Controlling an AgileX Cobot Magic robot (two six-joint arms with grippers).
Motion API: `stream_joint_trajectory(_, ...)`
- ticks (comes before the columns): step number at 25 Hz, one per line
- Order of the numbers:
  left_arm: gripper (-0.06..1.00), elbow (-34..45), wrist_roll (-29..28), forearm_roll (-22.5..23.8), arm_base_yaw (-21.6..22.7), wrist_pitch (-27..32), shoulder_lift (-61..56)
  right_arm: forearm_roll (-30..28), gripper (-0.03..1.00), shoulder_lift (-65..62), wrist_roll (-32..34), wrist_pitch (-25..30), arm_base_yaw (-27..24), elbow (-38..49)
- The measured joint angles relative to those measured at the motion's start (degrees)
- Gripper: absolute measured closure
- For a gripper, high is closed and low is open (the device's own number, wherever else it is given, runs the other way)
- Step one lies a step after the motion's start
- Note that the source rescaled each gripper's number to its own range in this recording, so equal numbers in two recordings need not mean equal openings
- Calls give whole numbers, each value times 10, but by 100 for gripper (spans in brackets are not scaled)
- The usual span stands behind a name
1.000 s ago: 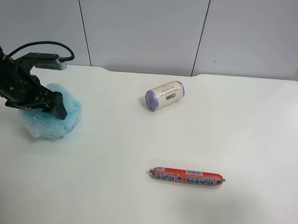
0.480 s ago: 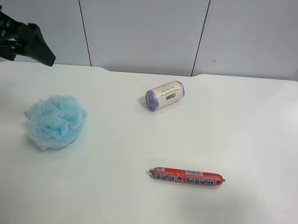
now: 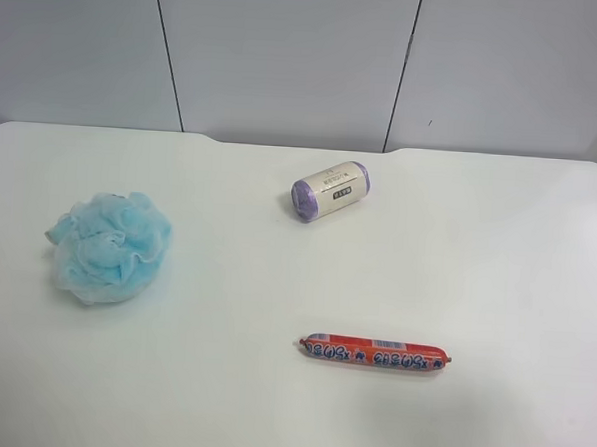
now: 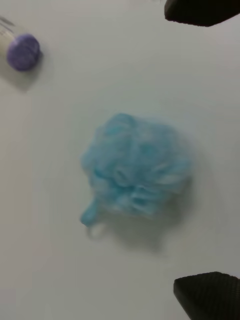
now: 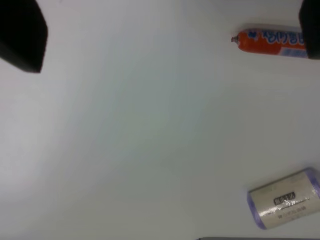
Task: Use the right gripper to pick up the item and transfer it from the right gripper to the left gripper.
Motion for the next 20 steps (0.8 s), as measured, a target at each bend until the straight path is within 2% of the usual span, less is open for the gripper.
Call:
stream_joint_trajectory(5,-5,118,-20,8,0,20,-161,0,-3,0,0,0,0,0)
stream_joint_trajectory(9,-5,180,-29,10,0,37,-271,0,-3,0,0,0,0,0)
stream_joint_trajectory(15,-5,209,-77,32,0,45,-383,0,-3,0,0,0,0,0)
stream_joint_trajectory(20,-5,211,-90,65,0,43,-393,0,-3,0,0,0,0,0)
